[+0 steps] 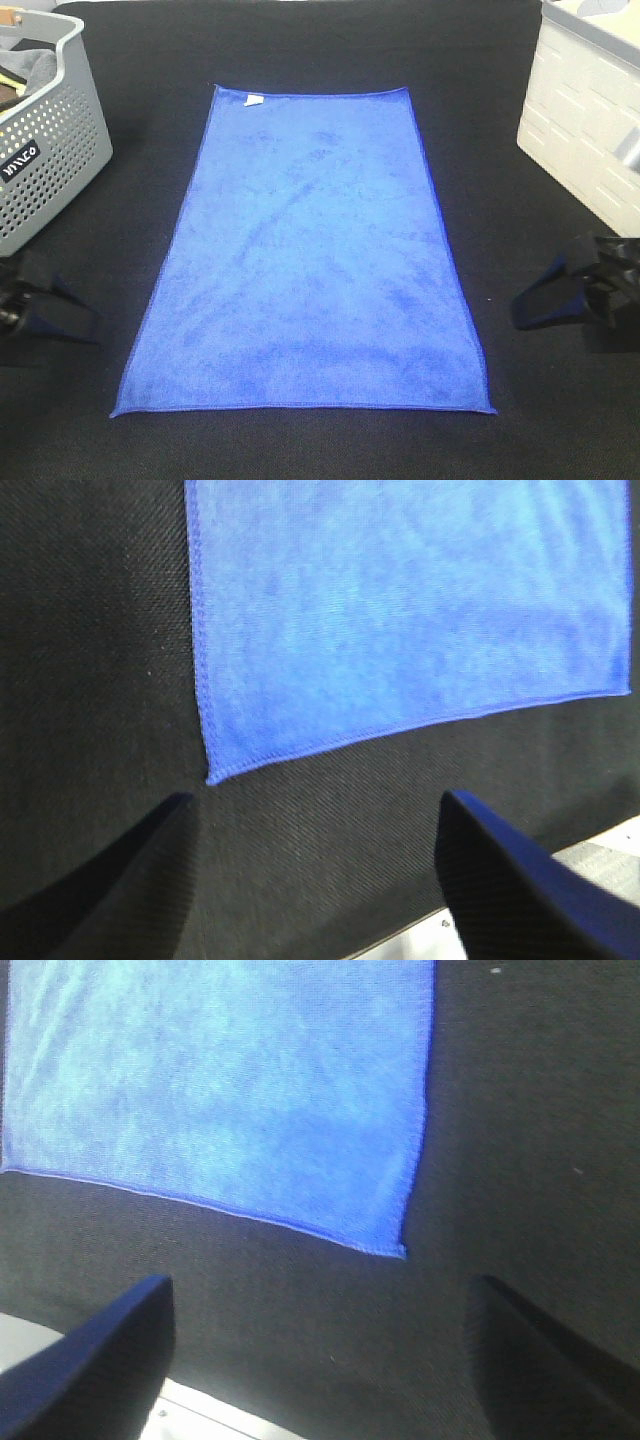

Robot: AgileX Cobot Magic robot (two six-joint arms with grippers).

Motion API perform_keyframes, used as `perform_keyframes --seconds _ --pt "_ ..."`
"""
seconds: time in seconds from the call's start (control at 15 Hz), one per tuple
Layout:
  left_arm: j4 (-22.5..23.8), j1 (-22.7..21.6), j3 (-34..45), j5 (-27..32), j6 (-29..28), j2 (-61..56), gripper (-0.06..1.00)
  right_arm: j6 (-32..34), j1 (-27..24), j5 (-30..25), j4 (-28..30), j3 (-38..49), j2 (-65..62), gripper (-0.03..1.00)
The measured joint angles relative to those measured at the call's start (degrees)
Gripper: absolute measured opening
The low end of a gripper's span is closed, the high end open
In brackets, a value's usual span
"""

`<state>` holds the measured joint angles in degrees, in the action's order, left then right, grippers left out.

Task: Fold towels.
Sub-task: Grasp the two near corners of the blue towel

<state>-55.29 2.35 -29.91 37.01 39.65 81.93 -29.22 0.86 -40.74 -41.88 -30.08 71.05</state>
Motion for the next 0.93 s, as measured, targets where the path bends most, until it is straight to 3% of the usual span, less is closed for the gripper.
perform_keyframes --seconds 0.4,0.73,0.93 --pt "-15.5 0.0 -0.1 -4.4 18.4 12.3 0.64 -12.1 0.0 5.0 -11.6 -0.1 13.6 0.74" --pt "-19.5 0.2 -0.5 -7.7 22.1 17.4 0.64 -23.5 0.0 7.3 -23.7 -0.1 23.3 0.69" --pt "-21.0 3.6 -2.5 -8.0 22.5 19.8 0.64 -29.9 0.0 7.6 -29.2 -0.2 28.1 0.69"
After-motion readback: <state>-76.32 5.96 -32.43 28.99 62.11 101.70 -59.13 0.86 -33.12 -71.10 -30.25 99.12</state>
